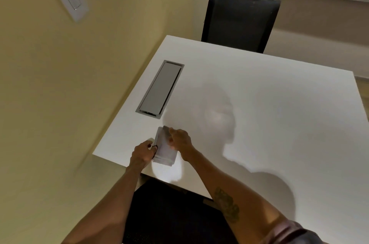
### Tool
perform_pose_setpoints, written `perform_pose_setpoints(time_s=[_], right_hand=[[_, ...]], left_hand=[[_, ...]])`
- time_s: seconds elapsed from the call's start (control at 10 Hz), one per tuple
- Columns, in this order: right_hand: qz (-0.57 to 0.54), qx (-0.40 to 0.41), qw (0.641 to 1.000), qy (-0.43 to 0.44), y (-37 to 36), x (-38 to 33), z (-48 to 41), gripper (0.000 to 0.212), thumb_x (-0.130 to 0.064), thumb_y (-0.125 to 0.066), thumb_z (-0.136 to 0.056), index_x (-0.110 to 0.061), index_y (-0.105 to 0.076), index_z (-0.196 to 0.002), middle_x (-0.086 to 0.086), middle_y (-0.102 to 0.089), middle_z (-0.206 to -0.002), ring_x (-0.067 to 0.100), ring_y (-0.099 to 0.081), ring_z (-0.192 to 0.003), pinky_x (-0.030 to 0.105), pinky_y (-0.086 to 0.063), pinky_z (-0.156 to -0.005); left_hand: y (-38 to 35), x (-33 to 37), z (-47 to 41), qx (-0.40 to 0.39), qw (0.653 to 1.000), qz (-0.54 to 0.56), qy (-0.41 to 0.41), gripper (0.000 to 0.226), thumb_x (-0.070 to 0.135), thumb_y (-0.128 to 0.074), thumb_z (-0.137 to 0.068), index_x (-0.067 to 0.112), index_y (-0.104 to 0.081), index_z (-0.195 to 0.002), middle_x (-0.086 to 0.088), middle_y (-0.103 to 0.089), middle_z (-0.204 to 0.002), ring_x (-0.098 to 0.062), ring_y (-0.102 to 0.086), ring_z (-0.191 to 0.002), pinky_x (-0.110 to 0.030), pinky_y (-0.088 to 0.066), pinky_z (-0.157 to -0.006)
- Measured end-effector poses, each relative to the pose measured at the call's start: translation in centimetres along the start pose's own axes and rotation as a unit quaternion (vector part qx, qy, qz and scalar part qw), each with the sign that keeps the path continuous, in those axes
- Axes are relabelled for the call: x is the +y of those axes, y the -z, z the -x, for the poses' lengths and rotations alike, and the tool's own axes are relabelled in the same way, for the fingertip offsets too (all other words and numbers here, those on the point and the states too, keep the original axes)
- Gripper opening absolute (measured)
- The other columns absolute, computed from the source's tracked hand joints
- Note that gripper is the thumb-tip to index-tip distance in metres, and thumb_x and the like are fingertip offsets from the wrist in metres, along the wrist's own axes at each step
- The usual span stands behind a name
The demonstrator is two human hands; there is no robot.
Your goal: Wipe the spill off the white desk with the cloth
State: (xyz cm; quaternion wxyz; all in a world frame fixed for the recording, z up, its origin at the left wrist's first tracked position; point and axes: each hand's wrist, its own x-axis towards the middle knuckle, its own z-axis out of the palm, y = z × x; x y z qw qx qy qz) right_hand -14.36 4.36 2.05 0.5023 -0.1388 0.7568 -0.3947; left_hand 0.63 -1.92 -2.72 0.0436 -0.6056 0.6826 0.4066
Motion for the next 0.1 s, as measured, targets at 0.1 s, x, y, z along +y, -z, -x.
perform_pose_setpoints(time_s=[0.1], right_hand=[[0.001,0.008,1.0,0.006,1.37,-0.21,0.52,0.036,-0.037,-0.051,-0.097,-0.005,-0.066,-0.105,0.018,-0.069,-0.109,0.035,-0.066,-0.103,0.048,-0.055,-0.094]], left_hand=[[0.51,1.89,1.09,0.03,0.999,-0.033,-0.028,0.041,0.033,-0.063,-0.099,0.017,-0.062,-0.136,-0.009,-0.065,-0.137,-0.034,-0.061,-0.125,-0.041,-0.047,-0.103]])
